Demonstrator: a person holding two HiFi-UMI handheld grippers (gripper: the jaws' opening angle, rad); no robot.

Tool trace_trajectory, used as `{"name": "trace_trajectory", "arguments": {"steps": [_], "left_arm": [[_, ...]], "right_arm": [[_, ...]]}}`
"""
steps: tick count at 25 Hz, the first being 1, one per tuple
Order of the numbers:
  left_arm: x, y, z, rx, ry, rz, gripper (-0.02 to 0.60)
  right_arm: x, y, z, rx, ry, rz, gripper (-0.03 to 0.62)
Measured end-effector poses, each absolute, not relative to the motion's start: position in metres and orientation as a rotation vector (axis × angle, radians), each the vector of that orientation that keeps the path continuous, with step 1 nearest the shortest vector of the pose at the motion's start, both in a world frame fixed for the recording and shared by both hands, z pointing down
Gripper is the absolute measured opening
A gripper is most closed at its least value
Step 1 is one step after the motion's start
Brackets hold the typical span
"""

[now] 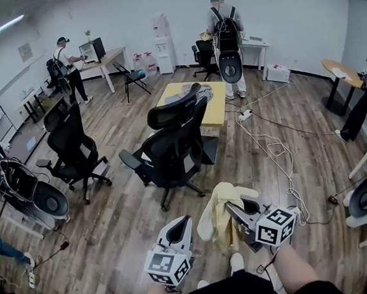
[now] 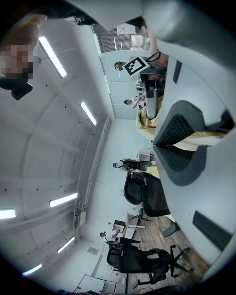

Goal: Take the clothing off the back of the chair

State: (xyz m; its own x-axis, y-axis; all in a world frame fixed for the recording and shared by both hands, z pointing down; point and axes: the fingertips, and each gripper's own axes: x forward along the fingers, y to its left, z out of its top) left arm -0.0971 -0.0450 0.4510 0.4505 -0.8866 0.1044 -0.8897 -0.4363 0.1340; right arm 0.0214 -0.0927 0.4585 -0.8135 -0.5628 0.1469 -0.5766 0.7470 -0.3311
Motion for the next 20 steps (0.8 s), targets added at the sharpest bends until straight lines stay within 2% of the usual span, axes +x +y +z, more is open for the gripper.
{"name": "trace_trajectory", "arguments": {"steps": [20], "left_arm": [[-0.137, -0.008, 0.46, 2.543, -1.503, 0.001, 0.018]], "right_arm": [[-0.02, -0.044, 0.46, 1.006, -2.903, 0.513, 0.094]]}}
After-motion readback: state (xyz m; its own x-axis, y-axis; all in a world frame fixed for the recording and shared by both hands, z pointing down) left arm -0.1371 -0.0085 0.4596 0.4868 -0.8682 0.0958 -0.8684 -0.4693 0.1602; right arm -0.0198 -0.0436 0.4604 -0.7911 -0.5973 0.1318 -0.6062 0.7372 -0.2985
